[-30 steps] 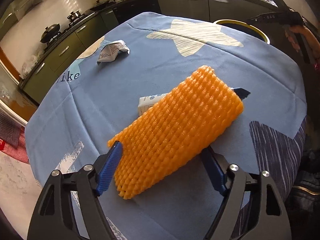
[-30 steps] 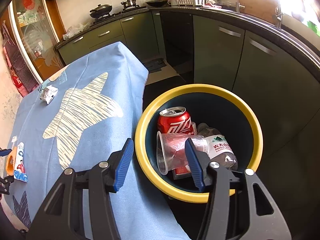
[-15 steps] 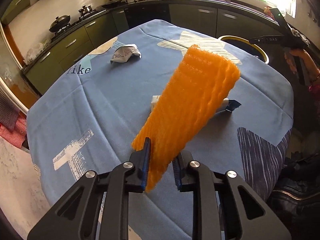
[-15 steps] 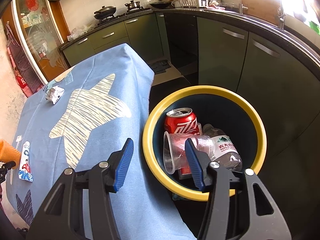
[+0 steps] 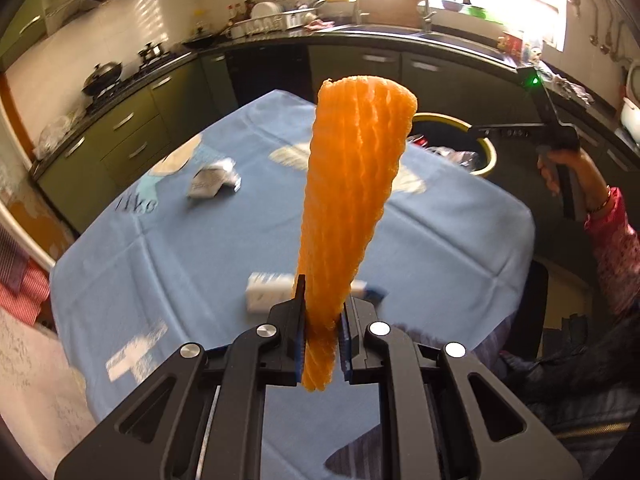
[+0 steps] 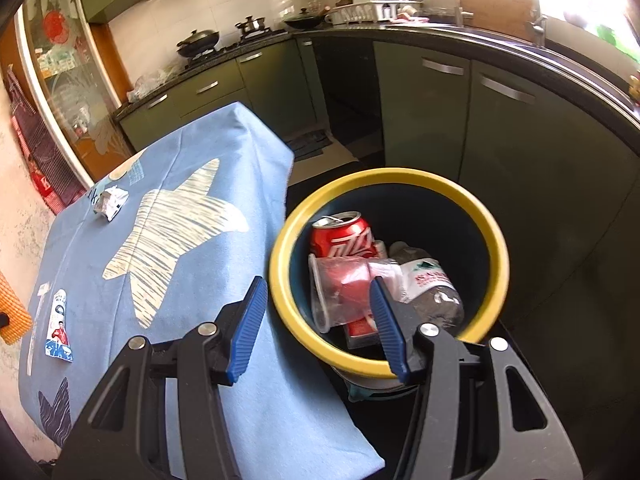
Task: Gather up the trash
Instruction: 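Carry the foam sleeve over the bin and open the left gripper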
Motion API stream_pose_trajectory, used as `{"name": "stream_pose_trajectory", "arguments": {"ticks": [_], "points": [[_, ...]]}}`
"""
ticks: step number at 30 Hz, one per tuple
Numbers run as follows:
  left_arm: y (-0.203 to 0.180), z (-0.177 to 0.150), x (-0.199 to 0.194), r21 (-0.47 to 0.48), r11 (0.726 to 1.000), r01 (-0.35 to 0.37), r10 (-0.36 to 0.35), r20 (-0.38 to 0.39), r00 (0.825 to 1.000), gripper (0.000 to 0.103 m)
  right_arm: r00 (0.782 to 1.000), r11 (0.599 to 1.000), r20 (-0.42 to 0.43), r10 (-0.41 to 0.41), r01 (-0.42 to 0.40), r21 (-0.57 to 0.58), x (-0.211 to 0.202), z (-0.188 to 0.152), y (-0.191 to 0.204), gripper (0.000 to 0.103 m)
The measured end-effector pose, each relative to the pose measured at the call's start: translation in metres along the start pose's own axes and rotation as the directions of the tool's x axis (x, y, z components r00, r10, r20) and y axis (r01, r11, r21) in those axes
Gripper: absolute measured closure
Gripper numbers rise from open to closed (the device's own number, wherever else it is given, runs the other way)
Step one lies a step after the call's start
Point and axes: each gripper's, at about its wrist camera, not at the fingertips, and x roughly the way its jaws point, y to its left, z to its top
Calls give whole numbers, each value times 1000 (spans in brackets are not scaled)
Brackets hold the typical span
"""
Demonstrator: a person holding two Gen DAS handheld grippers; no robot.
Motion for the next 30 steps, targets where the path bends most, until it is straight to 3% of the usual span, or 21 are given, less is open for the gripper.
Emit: {"name": "stream_pose_trajectory", "arguments": {"ticks": [6,11,17,20,23,26,28,30], "points": [[-45,69,33,69,990,119,-120,0,993,89,999,994,26,-48,45,97,-18,-20,-43,52],[-92,133,82,114,964,240,-236,-51,970,89,995,981,49,-87,77,178,-29,-33,-82,50],[-145,212,156,136,921,364,-342,-161,926,89,994,963,50,-94,78,259,-29,-51,-118,50],[-165,235,198,114,917,382,-351,-225,909,89,995,954,34,-89,75,291,-24,-59,-133,50],[-183,257,250,43,912,408,-375,-316,871,89,996,947,21,-82,71,315,-20,-63,-145,50],[-194,268,286,-4,915,404,-378,-363,851,87,997,943,14,-75,66,326,-17,-67,-151,49],[-200,273,303,-28,923,383,-365,-376,852,76,997,941,12,-72,63,331,-15,-67,-153,47],[-205,277,309,-20,936,351,-334,-368,868,49,998,940,11,-65,57,336,-13,-70,-154,46]]}}
